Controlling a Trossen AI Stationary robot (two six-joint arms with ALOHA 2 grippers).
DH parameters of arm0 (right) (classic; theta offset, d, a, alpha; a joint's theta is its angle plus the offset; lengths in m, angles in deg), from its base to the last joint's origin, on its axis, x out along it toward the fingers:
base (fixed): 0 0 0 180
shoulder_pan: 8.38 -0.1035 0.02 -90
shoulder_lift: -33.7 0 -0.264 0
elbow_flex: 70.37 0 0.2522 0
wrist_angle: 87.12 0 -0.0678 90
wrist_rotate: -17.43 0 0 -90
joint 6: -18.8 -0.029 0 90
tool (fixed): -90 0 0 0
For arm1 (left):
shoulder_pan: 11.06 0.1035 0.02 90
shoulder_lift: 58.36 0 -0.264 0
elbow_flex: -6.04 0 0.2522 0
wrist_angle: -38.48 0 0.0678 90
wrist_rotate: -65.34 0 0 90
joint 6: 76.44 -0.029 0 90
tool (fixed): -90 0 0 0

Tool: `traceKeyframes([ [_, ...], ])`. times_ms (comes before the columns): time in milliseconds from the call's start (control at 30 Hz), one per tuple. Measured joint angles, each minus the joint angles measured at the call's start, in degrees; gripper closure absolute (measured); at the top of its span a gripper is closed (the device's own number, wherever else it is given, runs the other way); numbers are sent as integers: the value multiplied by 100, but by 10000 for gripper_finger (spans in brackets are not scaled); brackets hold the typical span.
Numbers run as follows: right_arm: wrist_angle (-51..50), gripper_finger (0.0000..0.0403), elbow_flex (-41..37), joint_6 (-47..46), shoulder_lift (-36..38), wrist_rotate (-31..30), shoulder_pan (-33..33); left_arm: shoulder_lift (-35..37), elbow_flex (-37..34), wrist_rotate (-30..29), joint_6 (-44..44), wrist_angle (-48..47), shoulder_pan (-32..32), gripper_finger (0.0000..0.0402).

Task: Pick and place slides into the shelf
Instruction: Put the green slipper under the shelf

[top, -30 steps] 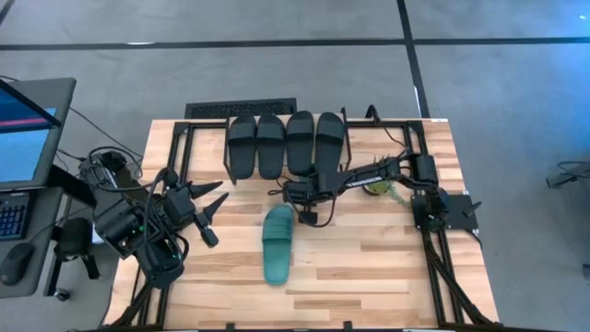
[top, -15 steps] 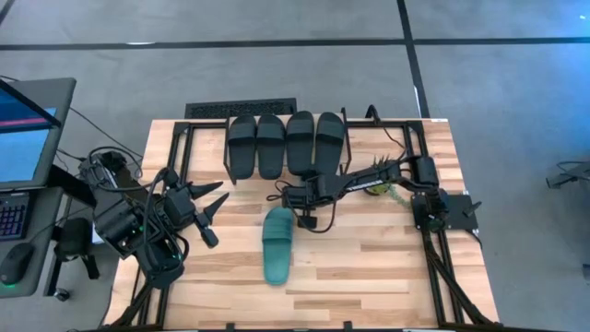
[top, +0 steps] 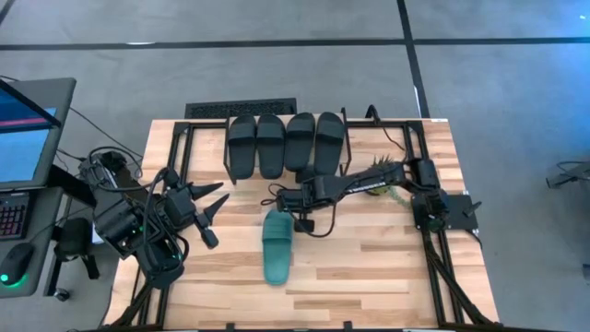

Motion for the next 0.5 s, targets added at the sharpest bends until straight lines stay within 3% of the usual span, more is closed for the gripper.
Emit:
traceKeyframes([
  [500,-287,397,784,-6,2,-16,-688,-2,1,92,-48,14,-1,280],
])
